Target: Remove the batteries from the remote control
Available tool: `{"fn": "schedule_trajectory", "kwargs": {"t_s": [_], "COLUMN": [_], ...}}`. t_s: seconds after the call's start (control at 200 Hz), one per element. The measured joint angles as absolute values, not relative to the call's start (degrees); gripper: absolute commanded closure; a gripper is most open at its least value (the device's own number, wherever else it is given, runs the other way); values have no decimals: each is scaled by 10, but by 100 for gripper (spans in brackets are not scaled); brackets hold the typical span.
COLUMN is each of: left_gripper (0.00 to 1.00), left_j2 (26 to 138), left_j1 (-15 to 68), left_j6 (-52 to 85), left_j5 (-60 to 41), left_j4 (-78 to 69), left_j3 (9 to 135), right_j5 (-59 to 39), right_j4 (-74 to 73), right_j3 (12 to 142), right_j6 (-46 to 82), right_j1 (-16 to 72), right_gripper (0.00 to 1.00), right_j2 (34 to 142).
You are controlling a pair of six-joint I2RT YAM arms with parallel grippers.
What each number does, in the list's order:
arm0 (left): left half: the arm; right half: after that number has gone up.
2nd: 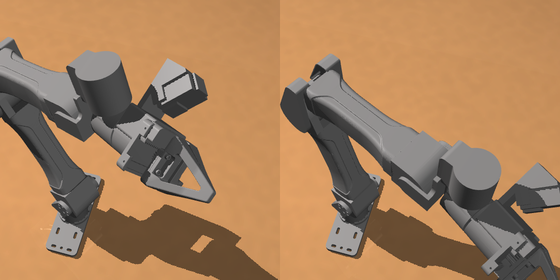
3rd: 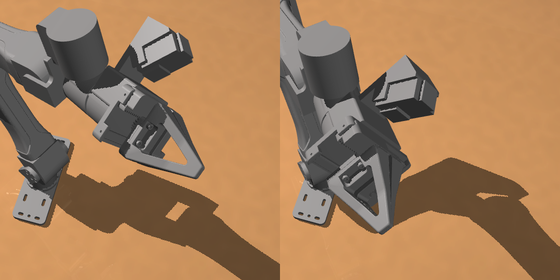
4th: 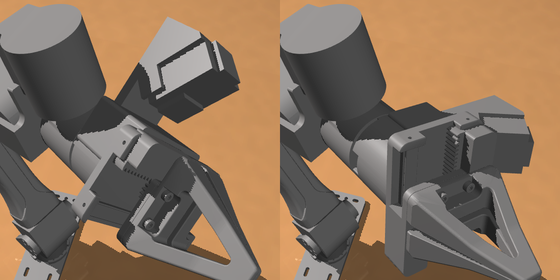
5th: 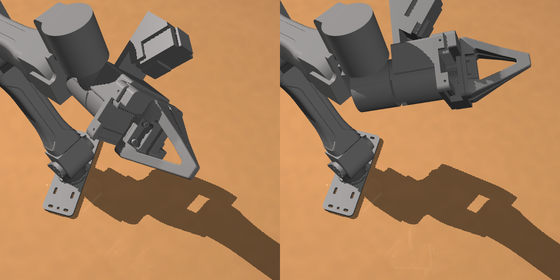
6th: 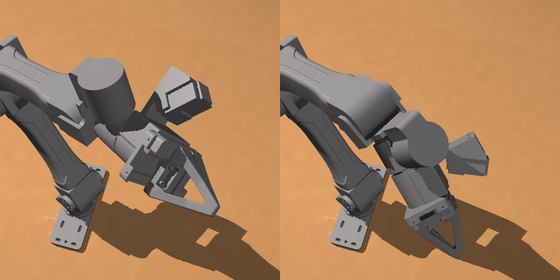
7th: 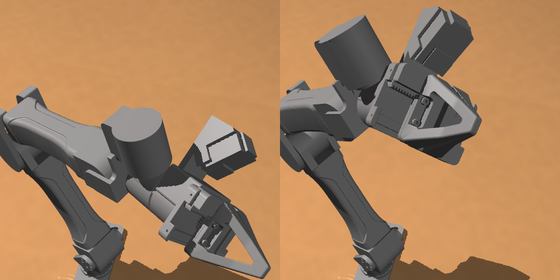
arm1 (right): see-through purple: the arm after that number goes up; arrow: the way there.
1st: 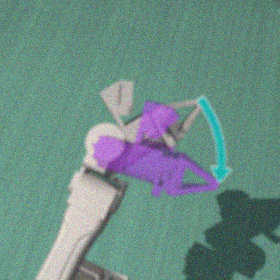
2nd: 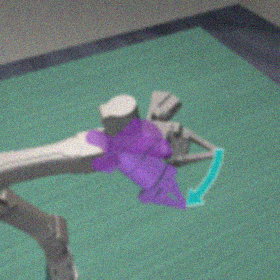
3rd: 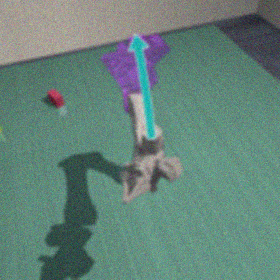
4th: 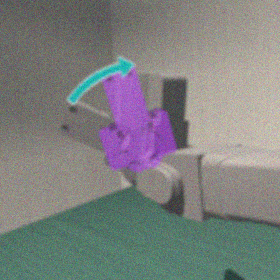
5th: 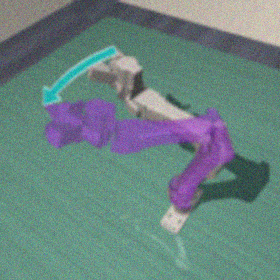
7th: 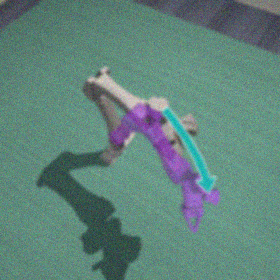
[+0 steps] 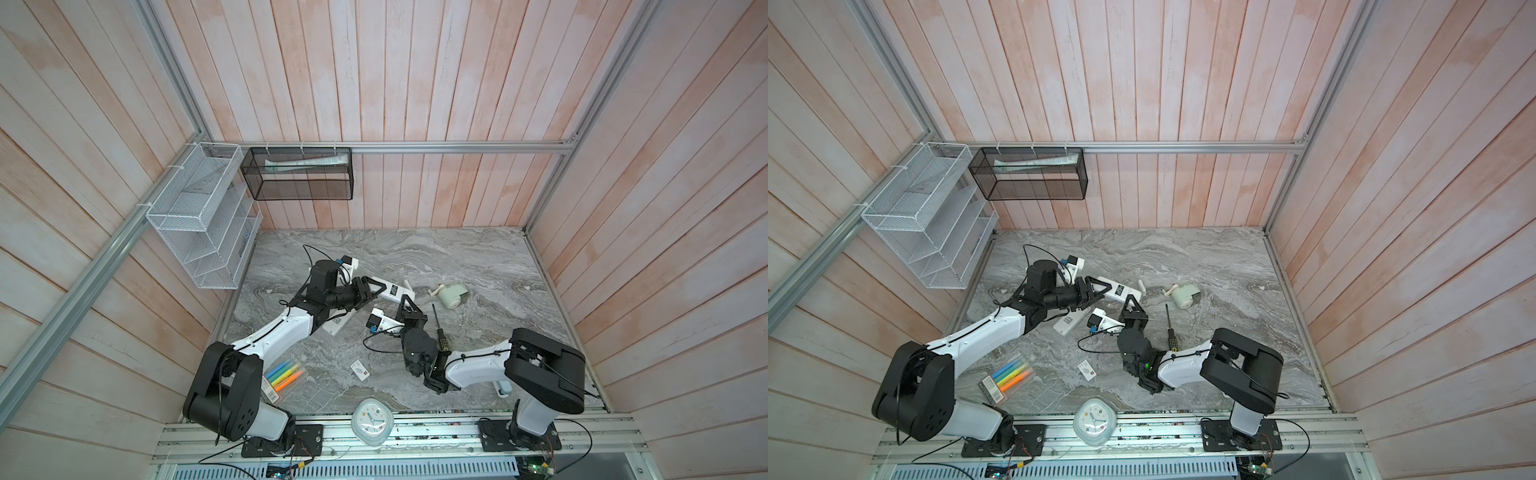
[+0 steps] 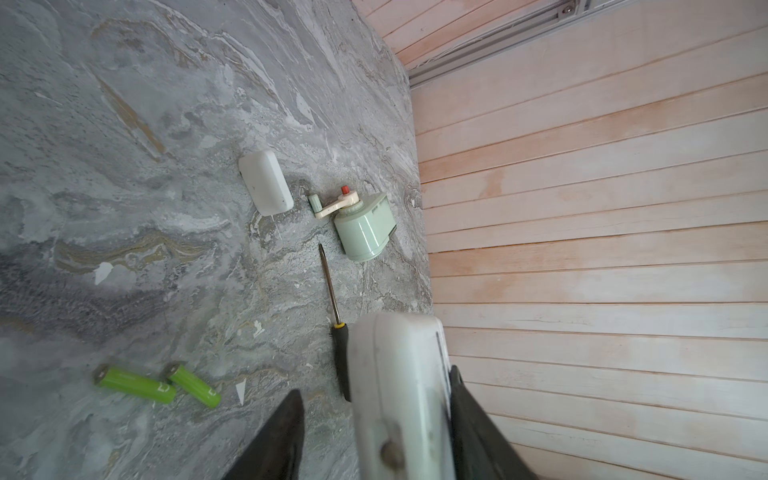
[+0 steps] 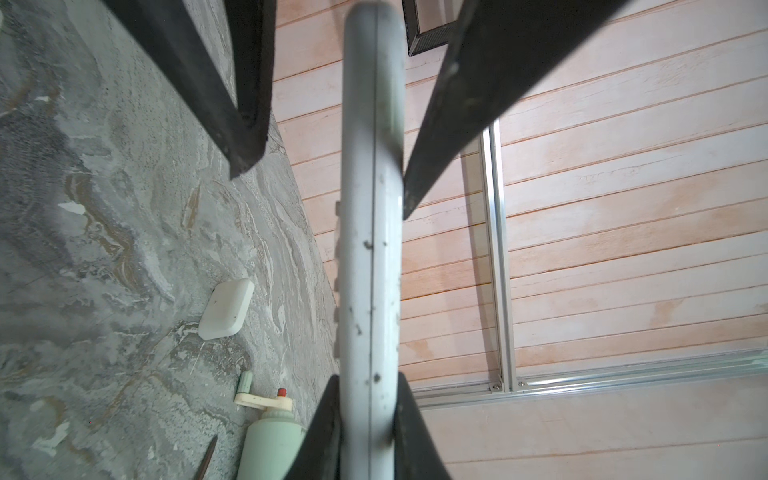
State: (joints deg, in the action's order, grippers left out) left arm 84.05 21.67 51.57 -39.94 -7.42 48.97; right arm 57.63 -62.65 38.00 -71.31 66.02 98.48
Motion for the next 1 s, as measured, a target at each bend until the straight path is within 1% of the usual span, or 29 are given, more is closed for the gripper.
{"fn": "schedule_trajectory", "kwargs": {"t_s": [0.09,0.285,0.565,0.66,0.91,1.0], "left_gripper": [50,65,70,74,78,83], "left_j2": [842,842,842,842,842,841], "left_j1": [217,218,218,218,218,218], "left_j6": [534,563,590,602,618,621], "left_j5": [-407,-418,-427,-431,-442,-445], "left_j4": [-102,-142,-186,-202,-222,-223], "left_j3": [479,470,455,451,450,450], "right_j5": [576,576,576,576,576,576], "right_j4": [-637,-657,-690,-702,-721,-724], "right_j3": [375,371,368,368,364,362], "right_j6": [-723,-744,-772,-780,-792,-797], "right_j1": [660,660,660,660,661,661], "right_gripper": [87,87,83,80,71,70], "right_j2": [985,986,997,999,1002,1002]}}
